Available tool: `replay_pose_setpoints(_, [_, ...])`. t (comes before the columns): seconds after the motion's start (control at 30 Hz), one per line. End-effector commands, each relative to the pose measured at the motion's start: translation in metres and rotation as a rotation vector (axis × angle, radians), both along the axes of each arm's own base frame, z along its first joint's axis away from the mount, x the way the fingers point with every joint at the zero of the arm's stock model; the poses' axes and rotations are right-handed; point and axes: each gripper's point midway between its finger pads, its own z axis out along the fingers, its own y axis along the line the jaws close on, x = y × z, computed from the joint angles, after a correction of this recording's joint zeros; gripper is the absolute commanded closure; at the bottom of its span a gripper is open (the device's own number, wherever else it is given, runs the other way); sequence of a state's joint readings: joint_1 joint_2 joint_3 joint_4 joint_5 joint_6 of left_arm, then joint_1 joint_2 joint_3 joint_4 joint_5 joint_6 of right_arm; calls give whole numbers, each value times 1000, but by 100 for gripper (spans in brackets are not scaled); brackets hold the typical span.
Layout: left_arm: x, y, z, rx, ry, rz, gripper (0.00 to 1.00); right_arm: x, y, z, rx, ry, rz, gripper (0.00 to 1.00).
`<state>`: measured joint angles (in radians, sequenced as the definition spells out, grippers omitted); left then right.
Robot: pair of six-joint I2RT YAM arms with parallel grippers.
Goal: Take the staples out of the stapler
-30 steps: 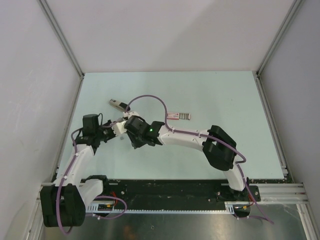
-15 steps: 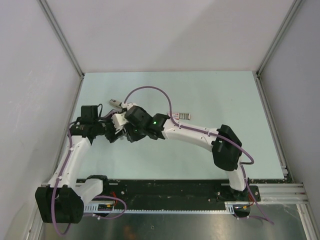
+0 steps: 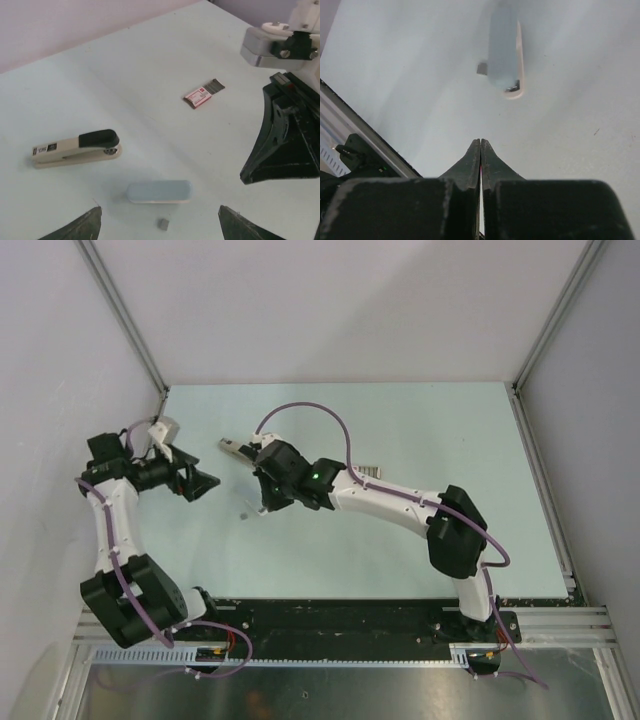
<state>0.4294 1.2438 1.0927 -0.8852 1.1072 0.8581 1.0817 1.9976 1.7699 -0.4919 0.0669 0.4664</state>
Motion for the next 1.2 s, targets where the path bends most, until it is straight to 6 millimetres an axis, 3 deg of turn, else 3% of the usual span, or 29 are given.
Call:
replay_pose_setpoints(0.0, [-6, 1, 25, -201, -10, 1, 1, 6, -1, 14, 4, -29, -9, 100])
replay_pose_setpoints(0.23, [-12, 2, 10, -163, -23, 3, 0, 22, 0, 3, -23, -49, -36, 100])
replay_pose_setpoints(0.33, [-12, 4, 3, -148, -14, 7, 1, 46, 0, -1, -57, -87, -66, 100])
replay_pose_setpoints(0.4, [-13, 4, 0, -145, -6, 10, 1, 68, 2, -3, -81, -116, -77, 94])
replay_pose_setpoints(0.57, [-14, 7, -6, -134, 29, 32, 1, 131, 18, -16, -151, -276, -29, 65])
replay_pose_setpoints(0.6, [-14, 8, -7, -128, 32, 36, 0, 141, 20, -18, -166, -313, -23, 55])
replay_pose_setpoints(0.7, [-15, 9, -10, -113, 43, 46, 1, 169, 23, -19, -171, -382, -22, 14])
replay_pose_setpoints(0.77, [-15, 10, -12, -111, 53, 53, 0, 183, 24, -17, -132, -391, -22, 4])
replay_pose_setpoints(0.9, [-15, 10, -16, -122, 80, 62, 1, 199, 32, -18, -55, -395, -8, 2])
replay_pose_setpoints(1.17, [-13, 18, -37, -80, 194, 111, 1, 200, 71, -21, 96, -432, 92, 12])
